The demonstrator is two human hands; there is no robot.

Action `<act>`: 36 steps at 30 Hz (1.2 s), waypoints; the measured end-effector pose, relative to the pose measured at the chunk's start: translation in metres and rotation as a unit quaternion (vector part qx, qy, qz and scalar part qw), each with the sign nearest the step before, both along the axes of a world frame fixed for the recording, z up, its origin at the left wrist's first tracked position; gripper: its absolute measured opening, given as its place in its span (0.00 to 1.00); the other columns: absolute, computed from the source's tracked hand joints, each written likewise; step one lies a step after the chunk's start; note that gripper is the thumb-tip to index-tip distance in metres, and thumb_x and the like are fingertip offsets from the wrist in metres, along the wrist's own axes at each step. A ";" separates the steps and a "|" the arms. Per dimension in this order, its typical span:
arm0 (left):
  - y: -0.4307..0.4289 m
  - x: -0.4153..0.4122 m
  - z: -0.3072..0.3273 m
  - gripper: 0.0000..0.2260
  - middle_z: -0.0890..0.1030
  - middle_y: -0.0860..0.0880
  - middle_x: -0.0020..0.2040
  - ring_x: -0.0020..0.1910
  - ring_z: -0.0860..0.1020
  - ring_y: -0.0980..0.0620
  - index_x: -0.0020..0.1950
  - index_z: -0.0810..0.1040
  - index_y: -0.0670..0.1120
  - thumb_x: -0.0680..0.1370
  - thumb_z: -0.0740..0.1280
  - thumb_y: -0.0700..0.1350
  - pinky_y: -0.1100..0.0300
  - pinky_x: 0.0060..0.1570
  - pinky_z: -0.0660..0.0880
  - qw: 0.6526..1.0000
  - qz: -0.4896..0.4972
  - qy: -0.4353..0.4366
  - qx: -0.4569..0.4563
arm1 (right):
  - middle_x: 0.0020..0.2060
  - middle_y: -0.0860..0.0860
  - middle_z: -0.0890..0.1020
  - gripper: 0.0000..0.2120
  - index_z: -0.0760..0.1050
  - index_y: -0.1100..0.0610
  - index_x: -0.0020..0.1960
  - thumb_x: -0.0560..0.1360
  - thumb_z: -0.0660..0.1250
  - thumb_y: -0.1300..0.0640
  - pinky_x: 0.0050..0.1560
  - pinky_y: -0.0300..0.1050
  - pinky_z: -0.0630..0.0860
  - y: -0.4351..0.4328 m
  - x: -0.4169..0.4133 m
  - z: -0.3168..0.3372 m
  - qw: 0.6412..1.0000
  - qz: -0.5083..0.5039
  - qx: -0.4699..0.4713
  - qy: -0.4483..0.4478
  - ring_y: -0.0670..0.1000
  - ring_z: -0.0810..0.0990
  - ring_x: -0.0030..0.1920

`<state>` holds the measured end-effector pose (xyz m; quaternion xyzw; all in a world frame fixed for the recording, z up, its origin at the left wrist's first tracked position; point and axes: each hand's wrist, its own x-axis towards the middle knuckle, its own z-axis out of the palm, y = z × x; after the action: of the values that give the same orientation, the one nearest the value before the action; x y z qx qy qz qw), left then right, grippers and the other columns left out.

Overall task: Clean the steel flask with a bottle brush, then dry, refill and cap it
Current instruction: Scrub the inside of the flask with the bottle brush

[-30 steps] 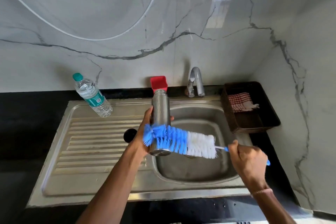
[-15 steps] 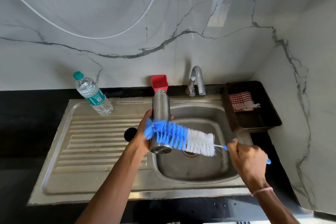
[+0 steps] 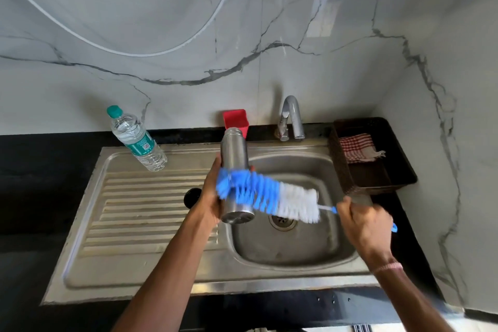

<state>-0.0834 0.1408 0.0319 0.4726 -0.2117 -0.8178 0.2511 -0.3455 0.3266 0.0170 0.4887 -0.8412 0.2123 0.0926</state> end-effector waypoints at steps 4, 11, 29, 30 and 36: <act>0.002 0.002 -0.001 0.32 0.86 0.44 0.47 0.44 0.86 0.46 0.57 0.83 0.41 0.74 0.64 0.70 0.49 0.49 0.82 1.000 -0.031 0.002 -0.003 | 0.16 0.58 0.69 0.28 0.67 0.61 0.21 0.77 0.58 0.51 0.25 0.42 0.63 0.000 -0.003 -0.003 0.999 -0.029 -0.031 -0.005 0.58 0.69 0.16; 0.014 -0.015 0.006 0.32 0.84 0.38 0.61 0.49 0.84 0.44 0.66 0.82 0.43 0.78 0.65 0.69 0.48 0.53 0.81 0.997 -0.057 -0.045 -0.021 | 0.34 0.67 0.82 0.22 0.82 0.66 0.37 0.80 0.61 0.51 0.39 0.54 0.77 -0.067 -0.022 0.031 0.984 -0.147 0.063 -0.076 0.69 0.81 0.35; 0.015 -0.020 0.010 0.33 0.84 0.35 0.55 0.46 0.85 0.42 0.64 0.82 0.44 0.74 0.70 0.70 0.51 0.44 0.83 0.998 -0.050 -0.036 -0.029 | 0.27 0.65 0.79 0.24 0.79 0.65 0.31 0.78 0.60 0.51 0.32 0.50 0.73 -0.051 -0.023 0.028 0.991 -0.126 0.022 -0.043 0.67 0.79 0.28; 0.014 -0.017 0.009 0.30 0.85 0.37 0.55 0.45 0.86 0.43 0.62 0.83 0.44 0.75 0.70 0.69 0.52 0.44 0.83 0.998 -0.043 -0.039 -0.035 | 0.24 0.63 0.78 0.25 0.77 0.64 0.28 0.77 0.59 0.51 0.30 0.47 0.69 -0.040 -0.022 0.024 0.994 -0.105 0.004 -0.029 0.65 0.77 0.24; 0.002 -0.007 0.013 0.34 0.86 0.38 0.47 0.42 0.87 0.41 0.66 0.78 0.40 0.79 0.61 0.70 0.48 0.41 0.82 0.998 -0.011 -0.054 0.003 | 0.15 0.55 0.65 0.28 0.64 0.60 0.19 0.77 0.58 0.53 0.26 0.39 0.59 0.033 -0.009 0.004 0.998 0.001 -0.068 0.003 0.53 0.62 0.15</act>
<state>-0.0907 0.1424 0.0446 0.5145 -0.2276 -0.7945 0.2288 -0.3543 0.3593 0.0208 0.4828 -0.8240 0.2675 0.1279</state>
